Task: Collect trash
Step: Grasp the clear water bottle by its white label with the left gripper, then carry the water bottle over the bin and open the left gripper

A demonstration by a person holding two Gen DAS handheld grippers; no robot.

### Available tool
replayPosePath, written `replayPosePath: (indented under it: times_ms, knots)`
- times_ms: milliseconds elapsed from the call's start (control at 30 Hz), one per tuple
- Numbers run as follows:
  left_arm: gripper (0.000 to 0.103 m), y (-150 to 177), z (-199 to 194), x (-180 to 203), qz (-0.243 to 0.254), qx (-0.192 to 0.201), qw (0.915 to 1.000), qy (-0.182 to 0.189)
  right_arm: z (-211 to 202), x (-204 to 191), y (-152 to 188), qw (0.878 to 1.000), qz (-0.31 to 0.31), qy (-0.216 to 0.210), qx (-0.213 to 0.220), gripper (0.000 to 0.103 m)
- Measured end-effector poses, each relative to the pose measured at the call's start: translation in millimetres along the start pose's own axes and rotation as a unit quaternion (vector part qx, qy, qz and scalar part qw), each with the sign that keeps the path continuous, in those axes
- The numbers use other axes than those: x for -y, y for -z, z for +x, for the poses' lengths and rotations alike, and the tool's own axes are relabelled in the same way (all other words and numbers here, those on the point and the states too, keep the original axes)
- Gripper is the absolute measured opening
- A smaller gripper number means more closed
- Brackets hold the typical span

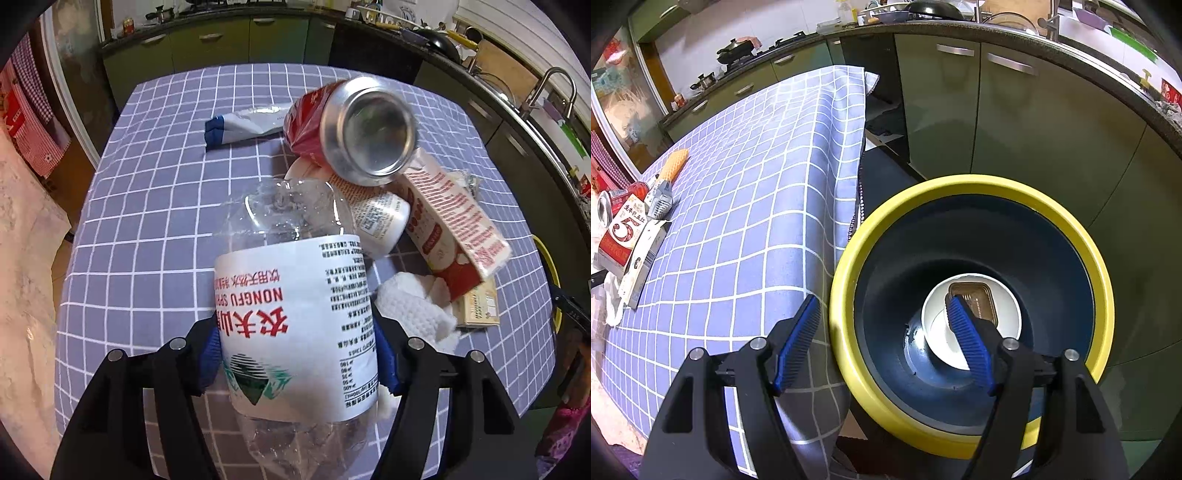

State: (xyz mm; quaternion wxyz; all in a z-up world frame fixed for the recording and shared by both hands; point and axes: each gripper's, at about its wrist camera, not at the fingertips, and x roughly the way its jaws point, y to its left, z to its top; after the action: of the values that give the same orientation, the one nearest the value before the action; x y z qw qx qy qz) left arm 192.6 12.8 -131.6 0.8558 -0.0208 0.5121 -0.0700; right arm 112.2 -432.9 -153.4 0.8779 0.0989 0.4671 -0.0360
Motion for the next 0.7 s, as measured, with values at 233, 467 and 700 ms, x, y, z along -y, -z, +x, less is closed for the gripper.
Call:
replayPosePath:
  times_ms: [233, 467, 700]
  knots:
    - [0.065, 7.5, -38.4, 13.7, 0.020, 0.030, 0.9993, 0.004, -0.4, -0.5, 0.7, 1.000, 0.002, -0.003, 0.002, 0.068]
    - [0.064, 11.0, -78.1, 31.3, 0.043, 0.067, 0.9968, 0.004, -0.5, 1.7, 2.0, 1.000, 0.003, -0.009, 0.004, 0.068]
    - [0.063, 10.9, -106.3, 48.1, 0.064, 0.096, 0.9933, 0.008, -0.8, 4.1, 3.5, 1.000, 0.005, -0.013, 0.005, 0.068]
